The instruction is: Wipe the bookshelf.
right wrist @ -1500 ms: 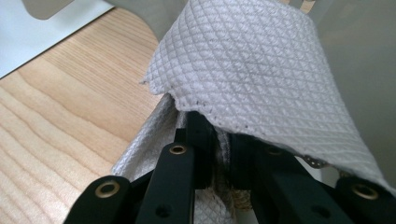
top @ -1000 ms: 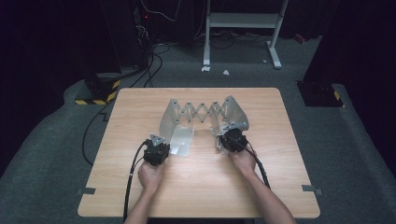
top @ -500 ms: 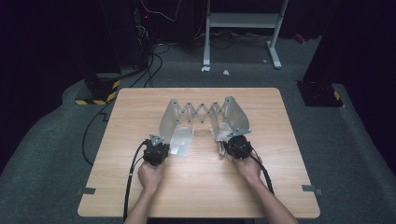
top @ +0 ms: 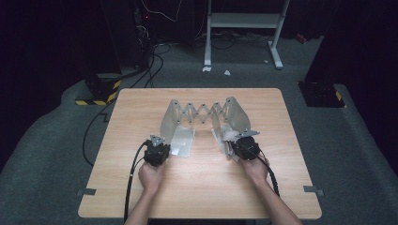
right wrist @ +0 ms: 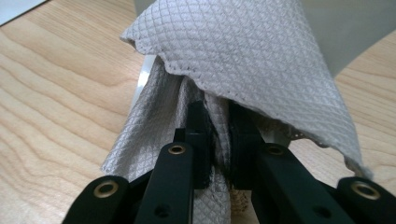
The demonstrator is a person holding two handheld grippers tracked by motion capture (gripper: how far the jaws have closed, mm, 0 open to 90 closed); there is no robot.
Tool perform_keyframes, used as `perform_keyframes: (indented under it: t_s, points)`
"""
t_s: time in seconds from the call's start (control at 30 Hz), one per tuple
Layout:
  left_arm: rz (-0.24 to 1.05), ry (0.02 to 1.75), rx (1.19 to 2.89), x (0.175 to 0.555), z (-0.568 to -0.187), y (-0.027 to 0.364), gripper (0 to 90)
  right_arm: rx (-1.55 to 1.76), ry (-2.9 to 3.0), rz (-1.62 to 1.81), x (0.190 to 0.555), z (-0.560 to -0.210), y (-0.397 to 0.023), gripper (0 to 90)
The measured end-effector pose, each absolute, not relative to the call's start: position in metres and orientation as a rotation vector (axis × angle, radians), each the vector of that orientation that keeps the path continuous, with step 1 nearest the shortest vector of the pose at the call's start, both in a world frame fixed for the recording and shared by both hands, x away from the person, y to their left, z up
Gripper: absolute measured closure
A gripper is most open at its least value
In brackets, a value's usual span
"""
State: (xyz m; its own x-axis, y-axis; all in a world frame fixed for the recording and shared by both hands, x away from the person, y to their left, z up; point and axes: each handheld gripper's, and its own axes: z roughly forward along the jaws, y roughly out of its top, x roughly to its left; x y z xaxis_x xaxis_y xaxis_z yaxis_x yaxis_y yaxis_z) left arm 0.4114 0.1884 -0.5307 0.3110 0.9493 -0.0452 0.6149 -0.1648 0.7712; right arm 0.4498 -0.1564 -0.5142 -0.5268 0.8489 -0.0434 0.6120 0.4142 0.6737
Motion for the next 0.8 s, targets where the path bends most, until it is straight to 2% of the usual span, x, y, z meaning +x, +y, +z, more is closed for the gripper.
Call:
perform_keyframes:
  t_s: [0.8]
  points:
    - [0.592,1.392,1.871,0.412,-0.531,0.189,86.4,1.297,2.244,0.797,0.479,-0.513,-0.137,81.6]
